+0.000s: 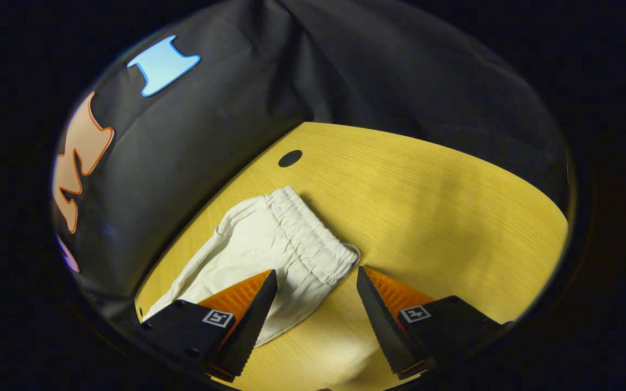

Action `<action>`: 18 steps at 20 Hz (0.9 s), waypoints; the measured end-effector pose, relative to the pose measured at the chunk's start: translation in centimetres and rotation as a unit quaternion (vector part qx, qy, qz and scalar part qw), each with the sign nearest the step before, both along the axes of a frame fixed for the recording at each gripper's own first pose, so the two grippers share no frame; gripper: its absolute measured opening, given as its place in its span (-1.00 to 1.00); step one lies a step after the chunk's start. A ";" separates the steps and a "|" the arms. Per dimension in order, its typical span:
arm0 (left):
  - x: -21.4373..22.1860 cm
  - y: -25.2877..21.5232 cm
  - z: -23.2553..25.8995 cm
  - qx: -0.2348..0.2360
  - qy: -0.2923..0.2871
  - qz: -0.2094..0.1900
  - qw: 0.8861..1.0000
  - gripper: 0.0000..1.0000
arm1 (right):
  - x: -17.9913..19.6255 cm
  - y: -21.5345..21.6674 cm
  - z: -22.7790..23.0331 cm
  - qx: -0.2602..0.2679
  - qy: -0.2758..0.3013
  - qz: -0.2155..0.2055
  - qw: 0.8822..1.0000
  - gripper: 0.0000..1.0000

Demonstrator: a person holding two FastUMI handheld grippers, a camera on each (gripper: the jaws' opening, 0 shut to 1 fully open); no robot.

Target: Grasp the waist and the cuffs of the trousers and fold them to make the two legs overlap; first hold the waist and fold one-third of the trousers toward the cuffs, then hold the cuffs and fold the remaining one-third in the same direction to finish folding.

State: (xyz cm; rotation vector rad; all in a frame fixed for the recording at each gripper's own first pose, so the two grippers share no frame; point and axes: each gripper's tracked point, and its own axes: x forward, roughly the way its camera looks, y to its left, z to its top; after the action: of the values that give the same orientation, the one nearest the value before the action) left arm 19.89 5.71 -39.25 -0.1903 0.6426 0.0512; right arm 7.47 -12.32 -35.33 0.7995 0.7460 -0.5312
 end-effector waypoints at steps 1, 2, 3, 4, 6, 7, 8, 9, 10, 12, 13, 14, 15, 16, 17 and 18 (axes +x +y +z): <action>0.0 -0.1 0.1 -0.001 0.000 0.000 1.000 0.94 | 0.5 -0.5 -0.2 0.007 0.000 -0.015 1.000 0.82; 0.0 -0.1 -0.2 -0.008 0.001 0.000 1.000 0.94 | 0.5 -1.1 -0.5 0.022 0.004 -0.033 0.999 0.58; 0.0 -0.1 -0.2 -0.011 0.001 0.000 1.000 0.94 | 0.2 -1.2 -0.5 0.030 0.008 -0.039 0.999 0.35; 0.0 -0.1 -0.2 -0.011 0.001 -0.001 1.000 0.94 | 0.3 -1.4 -0.5 0.038 0.009 -0.041 0.998 0.12; 0.1 -0.2 -0.5 -0.005 0.007 -0.006 1.000 0.94 | 0.9 -0.9 -1.2 0.067 0.010 -0.034 0.997 -0.33; 0.3 -0.4 -0.3 -0.004 0.009 -0.010 1.000 0.94 | 1.2 -1.0 -1.0 0.068 0.003 -0.029 0.997 -0.36; 0.4 -0.5 -0.1 -0.006 0.008 -0.009 1.000 0.94 | 1.5 -0.9 -0.2 0.066 -0.007 -0.022 0.998 -0.67; 0.5 -0.5 -0.2 -0.009 0.004 -0.007 1.000 0.94 | 2.0 -0.7 1.0 0.068 -0.022 -0.014 0.997 -0.67; 0.6 -0.6 -0.3 -0.014 0.000 -0.005 1.000 0.94 | 2.5 -0.5 2.3 0.066 -0.039 -0.007 0.997 -0.67; 0.4 -0.5 -1.0 -0.024 -0.001 -0.006 1.000 0.94 | 4.2 0.1 5.3 0.058 -0.073 0.016 0.996 -0.67; 0.3 -0.6 -0.9 -0.031 0.002 -0.009 0.999 0.94 | 4.9 0.8 6.9 0.052 -0.086 0.027 0.995 -0.67; 0.3 -0.5 -0.6 -0.037 0.001 -0.010 0.999 0.94 | 5.5 1.5 8.2 0.047 -0.096 0.037 0.994 -0.67; 0.3 -0.5 -0.3 -0.040 -0.002 -0.011 0.999 0.94 | 5.9 2.2 8.9 0.048 -0.102 0.042 0.993 -0.67; 0.3 -0.4 -0.3 -0.042 -0.003 -0.011 0.999 0.94 | 6.3 2.9 9.6 0.052 -0.109 0.046 0.992 -0.67; 0.3 -0.3 -0.5 -0.039 -0.005 -0.012 0.999 0.94 | 6.9 4.3 11.0 0.058 -0.127 0.056 0.989 -0.67; 0.3 -0.3 -0.4 -0.039 -0.006 -0.011 0.999 0.94 | 7.1 5.8 12.6 0.061 -0.140 0.068 0.986 -0.67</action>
State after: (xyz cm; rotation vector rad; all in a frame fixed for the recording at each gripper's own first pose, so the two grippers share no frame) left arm 20.15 5.37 -39.66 -0.2581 0.6347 0.0049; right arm 14.56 -6.55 -22.77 0.9081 0.5721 -0.2446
